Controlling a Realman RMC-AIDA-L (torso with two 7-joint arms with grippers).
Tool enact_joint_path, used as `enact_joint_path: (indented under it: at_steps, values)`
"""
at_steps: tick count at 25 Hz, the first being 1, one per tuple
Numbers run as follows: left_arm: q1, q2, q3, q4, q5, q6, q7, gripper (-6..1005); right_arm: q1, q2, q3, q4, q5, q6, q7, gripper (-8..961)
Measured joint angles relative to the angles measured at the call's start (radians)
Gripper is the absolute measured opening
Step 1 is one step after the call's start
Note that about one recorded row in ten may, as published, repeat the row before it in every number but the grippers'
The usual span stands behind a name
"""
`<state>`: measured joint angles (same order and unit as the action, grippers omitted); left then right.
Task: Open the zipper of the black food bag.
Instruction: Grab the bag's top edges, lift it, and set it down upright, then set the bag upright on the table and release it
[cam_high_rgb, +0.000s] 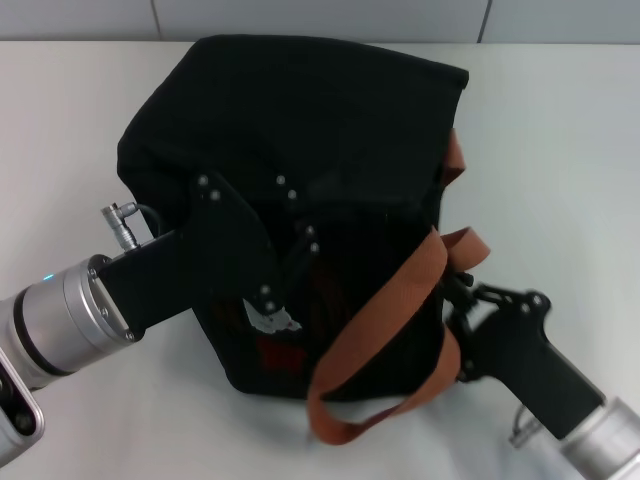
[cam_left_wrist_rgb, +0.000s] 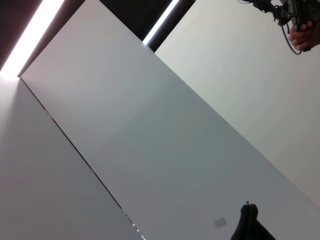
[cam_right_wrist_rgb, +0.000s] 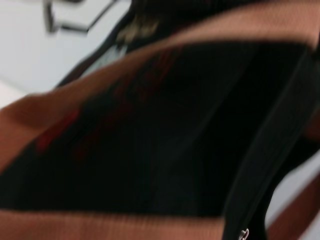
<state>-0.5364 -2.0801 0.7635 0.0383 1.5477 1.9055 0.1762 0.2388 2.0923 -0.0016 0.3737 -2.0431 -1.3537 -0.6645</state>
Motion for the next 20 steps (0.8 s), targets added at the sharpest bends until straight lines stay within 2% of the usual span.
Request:
enact_joint_path:
  at_steps: [4, 8, 10, 12, 14, 15, 16, 17, 20]
  values:
    - [-0.001, 0.0, -0.007, -0.004, -0.004, -0.001, -0.001, 109, -0.039, 0.0, 0.001, -0.023, 0.001, -0.001, 0.018, 93]
    - [-0.005, 0.0, -0.039, -0.046, -0.005, -0.002, -0.002, 109, -0.072, -0.001, 0.003, -0.031, 0.001, -0.16, 0.085, 115]
    - [-0.011, 0.0, -0.092, -0.103, -0.005, 0.001, -0.003, 109, -0.088, -0.001, 0.016, -0.049, 0.002, -0.263, 0.151, 126]
    - [-0.006, 0.0, -0.191, -0.189, -0.005, 0.002, -0.006, 109, -0.098, -0.002, 0.039, -0.08, 0.004, -0.375, 0.259, 137]
    - [0.021, 0.0, -0.278, -0.244, -0.003, -0.003, -0.027, 109, -0.099, -0.003, 0.056, -0.11, 0.004, -0.443, 0.352, 148]
    - [0.021, 0.0, -0.278, -0.244, -0.003, -0.003, -0.027, 109, -0.097, -0.004, 0.063, -0.128, 0.004, -0.473, 0.4, 154]
    - [0.08, 0.0, -0.361, -0.27, 0.0, -0.021, -0.102, 109, -0.094, -0.004, 0.071, -0.141, 0.005, -0.49, 0.447, 159]
    - [0.093, 0.0, -0.371, -0.269, 0.0, -0.028, -0.13, 109, -0.091, -0.004, 0.077, -0.151, 0.005, -0.5, 0.48, 165]
    - [0.146, 0.0, -0.389, -0.248, 0.001, -0.061, -0.233, 110, -0.08, -0.005, 0.086, -0.166, 0.004, -0.517, 0.544, 307]
